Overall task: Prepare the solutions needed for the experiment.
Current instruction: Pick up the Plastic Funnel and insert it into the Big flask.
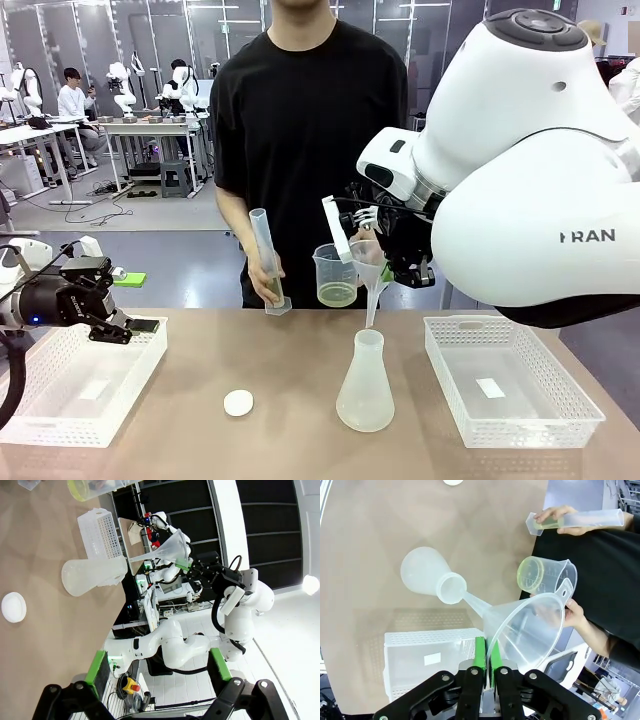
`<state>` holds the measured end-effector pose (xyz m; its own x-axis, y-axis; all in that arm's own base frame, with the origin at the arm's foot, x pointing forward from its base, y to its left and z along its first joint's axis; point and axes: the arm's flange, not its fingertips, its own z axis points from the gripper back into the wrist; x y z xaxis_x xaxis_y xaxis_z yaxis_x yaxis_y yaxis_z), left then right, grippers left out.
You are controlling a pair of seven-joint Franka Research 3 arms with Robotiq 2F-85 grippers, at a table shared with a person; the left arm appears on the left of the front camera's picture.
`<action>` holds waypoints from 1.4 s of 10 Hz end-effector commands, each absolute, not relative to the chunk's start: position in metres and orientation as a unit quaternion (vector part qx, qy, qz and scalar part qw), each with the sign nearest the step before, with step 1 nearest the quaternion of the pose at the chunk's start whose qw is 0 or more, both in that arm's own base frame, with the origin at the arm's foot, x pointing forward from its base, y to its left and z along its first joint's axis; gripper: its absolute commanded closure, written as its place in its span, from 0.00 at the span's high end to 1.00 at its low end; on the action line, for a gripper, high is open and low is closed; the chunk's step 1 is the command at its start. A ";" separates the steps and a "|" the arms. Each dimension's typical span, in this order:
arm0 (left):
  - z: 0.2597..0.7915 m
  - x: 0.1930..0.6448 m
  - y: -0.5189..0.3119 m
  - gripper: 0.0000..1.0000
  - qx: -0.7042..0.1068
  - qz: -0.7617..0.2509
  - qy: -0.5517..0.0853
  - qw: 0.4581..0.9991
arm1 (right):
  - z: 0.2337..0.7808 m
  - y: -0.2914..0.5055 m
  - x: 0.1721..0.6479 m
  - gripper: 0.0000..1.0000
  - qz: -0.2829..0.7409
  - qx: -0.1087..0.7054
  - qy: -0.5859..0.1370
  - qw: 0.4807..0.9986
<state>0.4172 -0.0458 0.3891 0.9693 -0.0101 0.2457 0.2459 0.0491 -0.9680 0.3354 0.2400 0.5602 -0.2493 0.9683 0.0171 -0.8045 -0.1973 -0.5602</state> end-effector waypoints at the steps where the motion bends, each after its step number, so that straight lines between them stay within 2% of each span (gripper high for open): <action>1: 0.392 0.418 -0.047 1.00 -0.688 -0.086 -0.091 0.714 | 0.556 0.232 0.329 0.04 0.762 -0.158 -0.234 0.583; 9: 0.392 0.418 -0.047 1.00 -0.688 -0.086 -0.091 0.714 | 0.532 0.230 0.326 0.04 0.760 -0.138 -0.230 0.593; 14: 0.392 0.418 -0.047 1.00 -0.688 -0.086 -0.091 0.714 | 0.508 0.238 0.328 0.04 0.768 -0.121 -0.246 0.579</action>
